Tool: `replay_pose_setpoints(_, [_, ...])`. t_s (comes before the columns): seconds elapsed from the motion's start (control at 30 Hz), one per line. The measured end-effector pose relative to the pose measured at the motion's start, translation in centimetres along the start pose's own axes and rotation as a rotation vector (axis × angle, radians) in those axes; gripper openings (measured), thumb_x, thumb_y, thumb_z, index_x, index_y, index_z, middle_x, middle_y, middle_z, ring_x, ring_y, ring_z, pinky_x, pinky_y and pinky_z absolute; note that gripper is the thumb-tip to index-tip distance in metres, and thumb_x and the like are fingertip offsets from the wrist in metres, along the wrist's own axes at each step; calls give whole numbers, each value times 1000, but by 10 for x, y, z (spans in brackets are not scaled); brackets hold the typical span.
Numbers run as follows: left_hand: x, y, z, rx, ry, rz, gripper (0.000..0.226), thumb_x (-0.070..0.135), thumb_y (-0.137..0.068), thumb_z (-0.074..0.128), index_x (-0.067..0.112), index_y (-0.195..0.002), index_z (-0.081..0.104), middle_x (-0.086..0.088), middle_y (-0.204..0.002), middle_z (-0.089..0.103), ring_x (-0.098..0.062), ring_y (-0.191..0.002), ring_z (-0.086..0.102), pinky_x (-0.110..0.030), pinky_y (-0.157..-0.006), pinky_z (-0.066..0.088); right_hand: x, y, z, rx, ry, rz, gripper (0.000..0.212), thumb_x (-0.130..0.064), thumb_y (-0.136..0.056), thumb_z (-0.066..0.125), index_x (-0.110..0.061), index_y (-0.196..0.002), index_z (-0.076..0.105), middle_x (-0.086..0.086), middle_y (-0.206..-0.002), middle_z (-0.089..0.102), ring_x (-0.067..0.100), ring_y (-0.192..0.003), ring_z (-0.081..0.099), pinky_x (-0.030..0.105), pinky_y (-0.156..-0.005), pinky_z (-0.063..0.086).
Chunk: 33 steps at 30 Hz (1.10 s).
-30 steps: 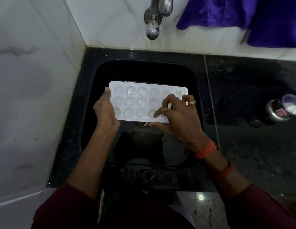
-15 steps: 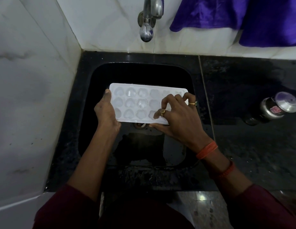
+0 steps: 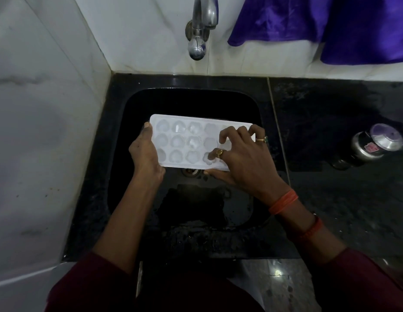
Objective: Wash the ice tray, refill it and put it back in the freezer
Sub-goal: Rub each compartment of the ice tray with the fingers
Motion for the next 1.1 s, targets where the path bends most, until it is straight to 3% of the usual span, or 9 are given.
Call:
replay_pose_setpoints(0.17, [1,-1,-6,16,-9,12,37,41,-102,60,11,-119,72,-10,-110,78,-30,-94,77,-38,-62,63,-5,0,1,-20,34,-24,56,-75,-88,41,-33,-97,76,-1,-117,57,25,-101,53,47,-97,29])
replay_pose_setpoints(0.37, [0,-2,-11,18,3,6,36,41,-102,61,12,-118,73,-9,-108,78,-30,-94,77,-41,-65,64,-8,-1,-9,55,6,-13,55,-73,-85,42,-31,-91,77,-1,-113,59,25,-97,56,47,-96,28])
replay_pose_setpoints(0.73, [0,-2,-16,14,29,-2,35,40,-102,60,10,-114,73,-10,-106,79,-29,-92,78,-44,-68,65,-14,-3,1,-57,69,-19,54,-74,-88,43,-33,-103,75,0,-124,54,22,-102,54,46,-100,28])
replay_pose_setpoints(1.1, [1,-4,-17,8,30,-4,33,39,-102,60,11,-113,73,-10,-105,79,-29,-90,78,-44,-68,65,-22,-4,2,-66,57,-52,36,-68,-89,51,-39,-100,69,3,-128,54,24,-106,53,45,-102,25])
Point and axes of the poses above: each hand's wrist, its own y-axis away from the middle knuckle, its own z-axis out of the palm, x = y × z, the point moved 9 cm from there along -y, towards the middle knuckle
